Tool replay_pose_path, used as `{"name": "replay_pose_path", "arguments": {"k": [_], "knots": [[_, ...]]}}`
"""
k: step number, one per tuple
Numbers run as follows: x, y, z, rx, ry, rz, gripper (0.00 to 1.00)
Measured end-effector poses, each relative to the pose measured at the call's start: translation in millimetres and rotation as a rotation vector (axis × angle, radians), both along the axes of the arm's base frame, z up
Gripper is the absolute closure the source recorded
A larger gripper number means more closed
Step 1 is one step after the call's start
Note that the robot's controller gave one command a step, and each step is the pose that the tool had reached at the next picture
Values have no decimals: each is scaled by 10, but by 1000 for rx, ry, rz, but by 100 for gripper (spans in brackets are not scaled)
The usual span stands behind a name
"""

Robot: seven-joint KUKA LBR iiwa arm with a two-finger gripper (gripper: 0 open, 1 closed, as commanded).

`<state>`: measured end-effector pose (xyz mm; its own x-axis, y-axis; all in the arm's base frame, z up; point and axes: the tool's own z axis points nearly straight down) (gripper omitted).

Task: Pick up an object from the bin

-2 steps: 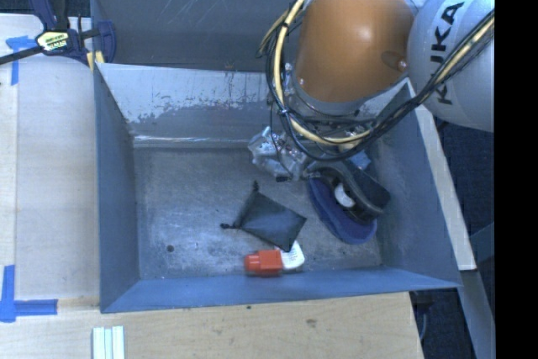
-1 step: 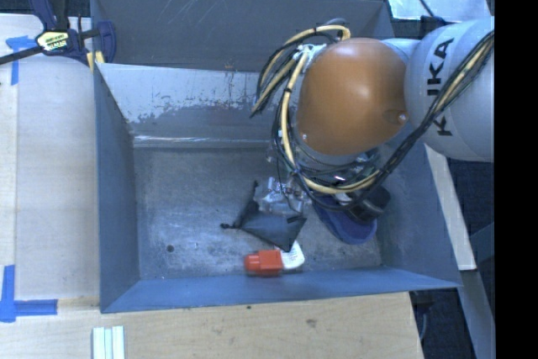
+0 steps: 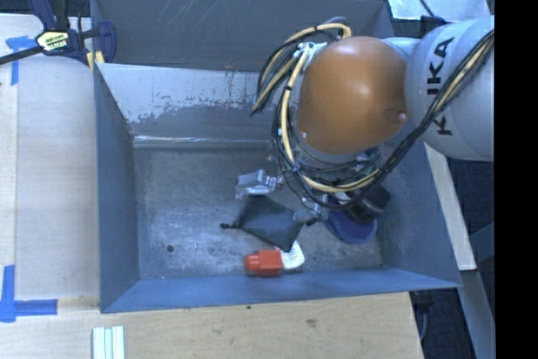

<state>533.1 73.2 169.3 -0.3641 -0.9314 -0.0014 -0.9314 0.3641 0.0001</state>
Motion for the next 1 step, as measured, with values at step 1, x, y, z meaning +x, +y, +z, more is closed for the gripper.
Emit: {"name": "replay_pose_path", "arguments": {"k": [1], "knots": [[-1,-2,0,0,1,-1,100]]}}
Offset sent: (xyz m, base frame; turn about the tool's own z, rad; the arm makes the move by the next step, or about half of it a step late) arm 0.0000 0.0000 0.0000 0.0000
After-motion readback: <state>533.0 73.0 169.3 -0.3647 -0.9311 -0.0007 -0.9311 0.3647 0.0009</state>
